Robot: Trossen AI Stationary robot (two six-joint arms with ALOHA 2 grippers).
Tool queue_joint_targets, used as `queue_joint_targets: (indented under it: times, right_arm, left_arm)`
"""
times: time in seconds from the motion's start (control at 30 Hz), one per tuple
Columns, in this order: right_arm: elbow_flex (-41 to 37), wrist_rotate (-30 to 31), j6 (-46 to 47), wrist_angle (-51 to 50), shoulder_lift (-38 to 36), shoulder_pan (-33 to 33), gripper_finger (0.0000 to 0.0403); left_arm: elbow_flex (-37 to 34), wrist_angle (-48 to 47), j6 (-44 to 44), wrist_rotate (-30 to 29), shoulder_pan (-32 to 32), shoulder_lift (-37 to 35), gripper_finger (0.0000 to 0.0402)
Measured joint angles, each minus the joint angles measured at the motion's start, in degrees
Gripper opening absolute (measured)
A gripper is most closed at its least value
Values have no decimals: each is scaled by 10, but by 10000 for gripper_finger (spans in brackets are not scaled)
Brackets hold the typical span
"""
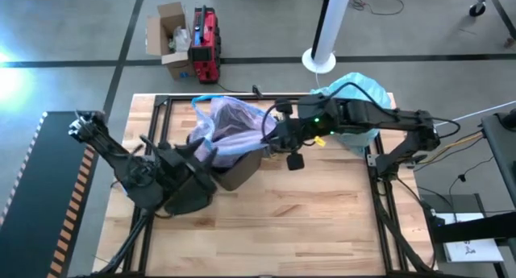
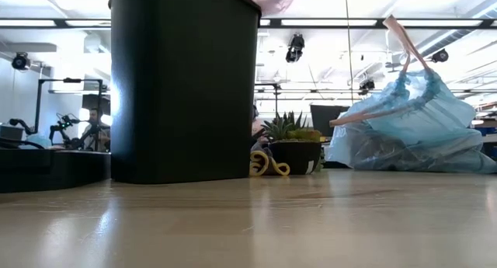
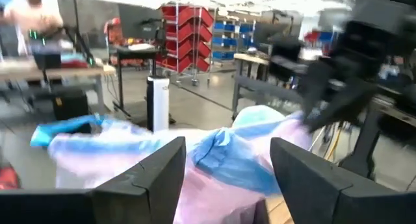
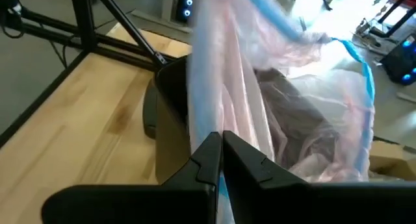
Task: Place trash/remove bag and relplace
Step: Insert a new pink trash bag into the trash bin
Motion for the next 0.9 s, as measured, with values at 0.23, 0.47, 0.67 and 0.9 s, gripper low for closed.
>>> queue_joint_targets:
  times: [0.23,0.47,0.67,0.9]
  right_arm:
    - [0,0,12,-24,-29,1,3]
    - [-17,-51,35,3,0,6,10]
    - [-27,-57,44,58,59,20,42]
    - [-27,-56,63,114,103,21,94]
  left_arm:
    - [-116,3,-124,3,-1,-88,184]
    - [-152,16,-147,44,-1,-118,135]
    - [-80,18,-24,38,-22,-140,111]
    - [20,14,46,33,-37,-114,139]
